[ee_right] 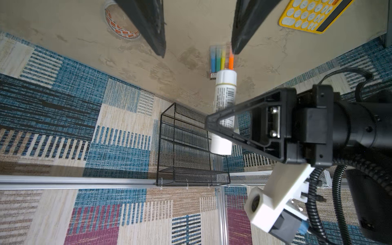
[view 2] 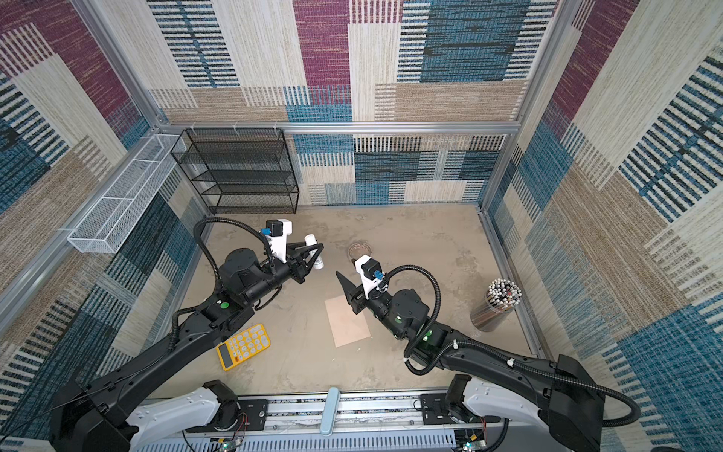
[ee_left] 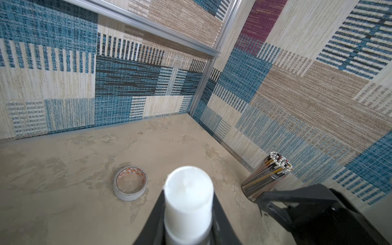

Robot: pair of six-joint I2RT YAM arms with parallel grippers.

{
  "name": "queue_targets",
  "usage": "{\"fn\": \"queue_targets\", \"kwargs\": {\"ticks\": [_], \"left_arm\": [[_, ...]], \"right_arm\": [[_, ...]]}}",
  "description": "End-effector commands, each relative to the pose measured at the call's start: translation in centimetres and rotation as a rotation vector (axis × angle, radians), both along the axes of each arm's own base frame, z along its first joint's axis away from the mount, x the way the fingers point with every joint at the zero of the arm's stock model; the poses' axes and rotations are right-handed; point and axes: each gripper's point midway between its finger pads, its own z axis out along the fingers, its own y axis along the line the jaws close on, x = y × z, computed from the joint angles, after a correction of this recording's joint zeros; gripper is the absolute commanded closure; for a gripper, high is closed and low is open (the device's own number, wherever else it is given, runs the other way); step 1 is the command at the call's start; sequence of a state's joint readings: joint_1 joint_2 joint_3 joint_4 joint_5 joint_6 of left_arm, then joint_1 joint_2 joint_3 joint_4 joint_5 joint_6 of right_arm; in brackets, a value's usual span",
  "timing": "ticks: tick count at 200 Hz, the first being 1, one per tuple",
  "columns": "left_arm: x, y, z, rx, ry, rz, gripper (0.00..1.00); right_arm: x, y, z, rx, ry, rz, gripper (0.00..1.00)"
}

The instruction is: Place the letter into the envelope and seal it

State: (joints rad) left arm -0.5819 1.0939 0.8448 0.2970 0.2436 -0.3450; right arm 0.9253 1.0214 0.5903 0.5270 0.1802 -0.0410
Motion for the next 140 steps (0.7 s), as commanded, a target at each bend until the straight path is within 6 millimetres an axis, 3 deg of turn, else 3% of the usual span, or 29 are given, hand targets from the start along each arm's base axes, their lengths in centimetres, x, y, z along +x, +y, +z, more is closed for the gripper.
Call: {"fn": "queue_targets", "kwargs": {"ticks": [1,71,140], "left_arm": [[-1.3,-0.8,1.1,-0.063,-0.002,-0.133,1.00],[-4.6,-2.6,1.8,-0.183,-0.027,-0.442,1.00],[-5.3,-3.1,0.6,-0.192,-0.005,-0.504,1.00]], "right_arm": [[-1.3,0.7,0.4,0.053,0.019,0.181,0.48],[-4.0,2.6,-1.5,0.110,0.140,0.625,0.45],[-4.3,3.2,-1.9,0.170,0.173,0.773,0.46]]}}
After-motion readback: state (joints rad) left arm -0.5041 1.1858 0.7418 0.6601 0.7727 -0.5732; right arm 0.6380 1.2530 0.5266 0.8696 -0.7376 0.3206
